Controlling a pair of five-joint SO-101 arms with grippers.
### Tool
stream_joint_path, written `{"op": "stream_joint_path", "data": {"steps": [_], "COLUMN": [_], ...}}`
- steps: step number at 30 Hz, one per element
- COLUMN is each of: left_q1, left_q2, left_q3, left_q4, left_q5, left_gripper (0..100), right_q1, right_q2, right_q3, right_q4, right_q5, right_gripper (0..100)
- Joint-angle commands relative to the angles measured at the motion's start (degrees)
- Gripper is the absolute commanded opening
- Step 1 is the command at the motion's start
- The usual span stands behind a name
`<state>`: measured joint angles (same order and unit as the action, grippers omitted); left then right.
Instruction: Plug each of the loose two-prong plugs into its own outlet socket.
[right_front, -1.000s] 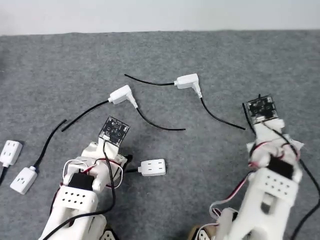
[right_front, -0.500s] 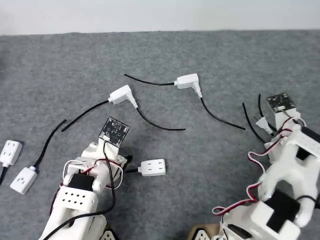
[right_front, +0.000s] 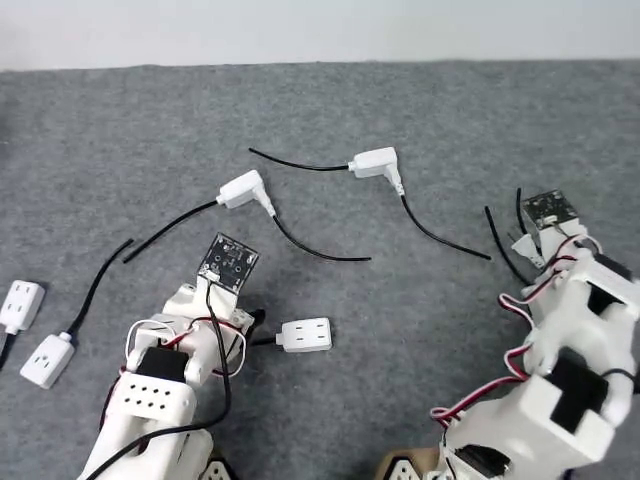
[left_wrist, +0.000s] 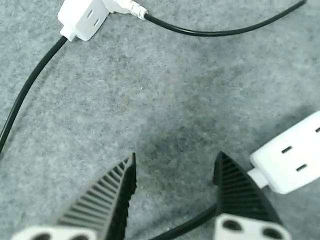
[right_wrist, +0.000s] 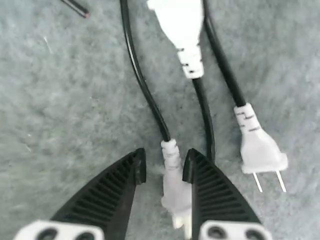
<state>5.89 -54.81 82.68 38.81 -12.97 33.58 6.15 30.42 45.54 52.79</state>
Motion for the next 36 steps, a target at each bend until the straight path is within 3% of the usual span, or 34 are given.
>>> {"op": "stream_joint_path", "data": {"steps": [1, 4, 7, 10, 16, 26, 31, 36], "left_q1": [0.2, 0.2, 0.2, 0.2, 0.2, 0.2, 0.2, 0.3], "left_q2": [-0.8, -0.8, -0.8, -0.8, -0.8, -0.8, -0.8, -0.8], "left_q3": [-0.4, -0.4, -0.4, -0.4, -0.4, -0.4, -0.4, -0.4], "left_q4": [-1.4, -1.7, -1.7, -1.7, -1.8, -1.6, -1.6, -1.6], "left_q5": [0.3, 0.3, 0.3, 0.3, 0.3, 0.3, 0.3, 0.3], "left_gripper": [24, 24, 24, 24, 24, 24, 24, 24], "right_q1": [0.8, 1.8, 2.1, 2.1, -1.7, -17.3, -30.8, -41.0], "right_q2": [0.2, 0.3, 0.7, 0.2, -5.8, -32.6, -42.2, -47.0], "right_q3": [-2.5, -2.6, -2.5, -1.6, -1.7, -1.5, 0.5, 12.2], "right_q4": [-2.2, -2.7, -2.2, -0.7, 12.4, 30.6, 29.6, 26.0], "right_q5": [1.7, 1.8, 4.2, 5.1, 4.1, -30.6, -52.5, -54.9], "right_gripper": [12.9, 11.6, 0.0, 1.1, 0.8, 0.8, 0.9, 0.9]}}
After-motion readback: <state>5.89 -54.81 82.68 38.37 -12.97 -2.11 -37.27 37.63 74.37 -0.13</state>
